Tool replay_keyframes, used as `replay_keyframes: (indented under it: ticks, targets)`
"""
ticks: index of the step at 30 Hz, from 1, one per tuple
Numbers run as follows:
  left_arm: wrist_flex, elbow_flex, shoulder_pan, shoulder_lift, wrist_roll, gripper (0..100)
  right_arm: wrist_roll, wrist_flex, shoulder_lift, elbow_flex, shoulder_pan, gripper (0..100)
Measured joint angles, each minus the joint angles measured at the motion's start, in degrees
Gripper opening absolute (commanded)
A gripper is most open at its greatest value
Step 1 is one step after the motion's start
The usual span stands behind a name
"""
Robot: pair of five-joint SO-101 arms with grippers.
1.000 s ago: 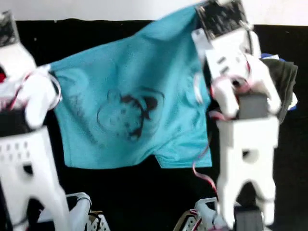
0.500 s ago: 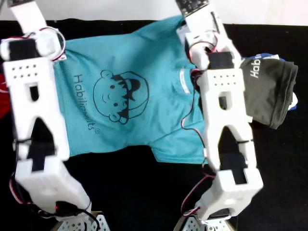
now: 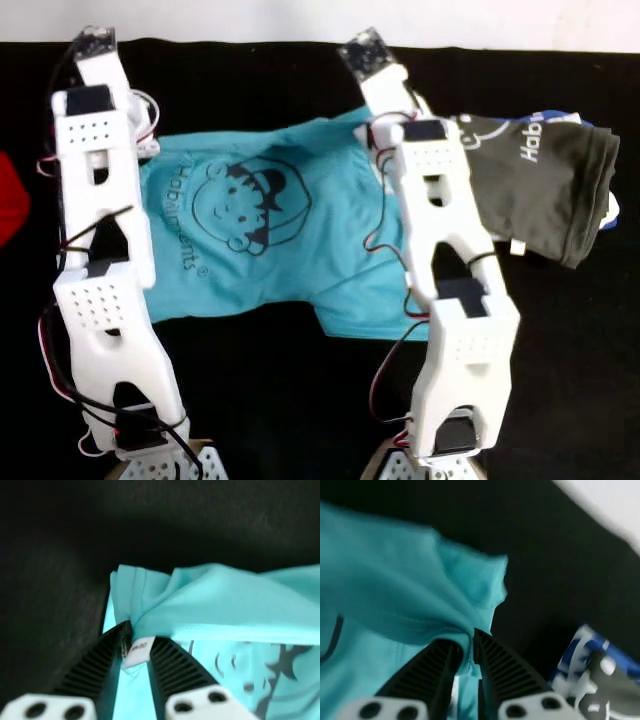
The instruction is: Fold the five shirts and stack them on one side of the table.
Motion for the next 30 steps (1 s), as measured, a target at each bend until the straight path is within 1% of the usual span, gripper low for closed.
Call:
replay_keyframes:
  ticks: [4,6,10,13,15,18,22,27,30]
  targets:
    - [13.19,-5.71,0.44,0.0,-1.05,1,0.0,11.34,-4.84,-0.09,0.0,0.5]
    - [17.67,-6.33,0.44,0.0,-2.9,1,0.0,17.32,-7.38,-0.09,0.0,0.5]
    - [19.16,-2.73,0.44,-1.58,-4.31,1,0.0,28.04,-10.46,-0.09,0.0,0.5]
    - [19.34,5.71,0.44,-7.21,-6.68,1,-0.53,34.46,-10.81,-0.09,0.0,0.5]
    - [19.34,13.01,0.44,-11.78,-8.18,1,-3.16,37.1,-10.81,-0.09,0.0,0.5]
    - [16.18,24.88,0.18,-18.46,-9.49,1,-5.98,40.79,-10.9,0.44,0.0,0.6]
    - [9.14,42.37,0.0,-27.87,-10.2,1,-6.51,40.79,-13.98,7.91,0.0,0.6]
    - [0.35,63.12,0.0,-41.49,-12.13,1,-6.59,39.21,-24.88,20.75,1.05,0.6]
    - [-3.6,72.79,0.0,-48.18,-13.98,1,-6.59,37.71,-32.26,28.22,1.05,0.6]
